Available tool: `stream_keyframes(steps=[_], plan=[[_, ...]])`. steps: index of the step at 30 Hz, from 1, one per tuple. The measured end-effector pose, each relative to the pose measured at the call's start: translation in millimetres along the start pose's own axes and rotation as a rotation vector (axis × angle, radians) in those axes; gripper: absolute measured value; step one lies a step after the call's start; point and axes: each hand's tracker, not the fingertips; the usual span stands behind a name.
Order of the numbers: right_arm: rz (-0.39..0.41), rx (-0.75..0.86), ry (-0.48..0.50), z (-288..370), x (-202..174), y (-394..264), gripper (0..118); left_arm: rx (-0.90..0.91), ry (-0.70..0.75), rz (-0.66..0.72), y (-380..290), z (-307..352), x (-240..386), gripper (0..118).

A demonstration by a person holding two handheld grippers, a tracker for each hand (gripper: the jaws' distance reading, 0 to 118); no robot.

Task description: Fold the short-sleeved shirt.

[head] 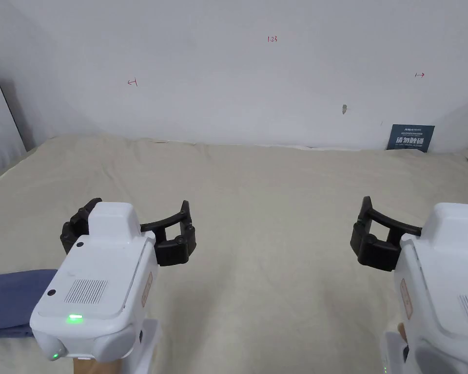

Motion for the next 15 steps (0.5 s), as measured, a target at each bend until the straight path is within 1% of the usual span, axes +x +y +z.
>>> stream_keyframes(steps=[3,7,15], plan=[[0.010,-0.010,-0.002,-1.9,0.5,-0.2,118,0.001,0.000,0.006,0.6,-0.2,-0.3,118],[-0.013,-0.012,0.008,-2.3,3.9,-3.4,118,0.002,-0.001,0.008,1.0,-0.5,-0.7,118],[-0.010,-0.020,0.015,-2.9,4.3,-4.7,118,0.006,-0.002,0.004,0.9,0.1,-0.5,118]])
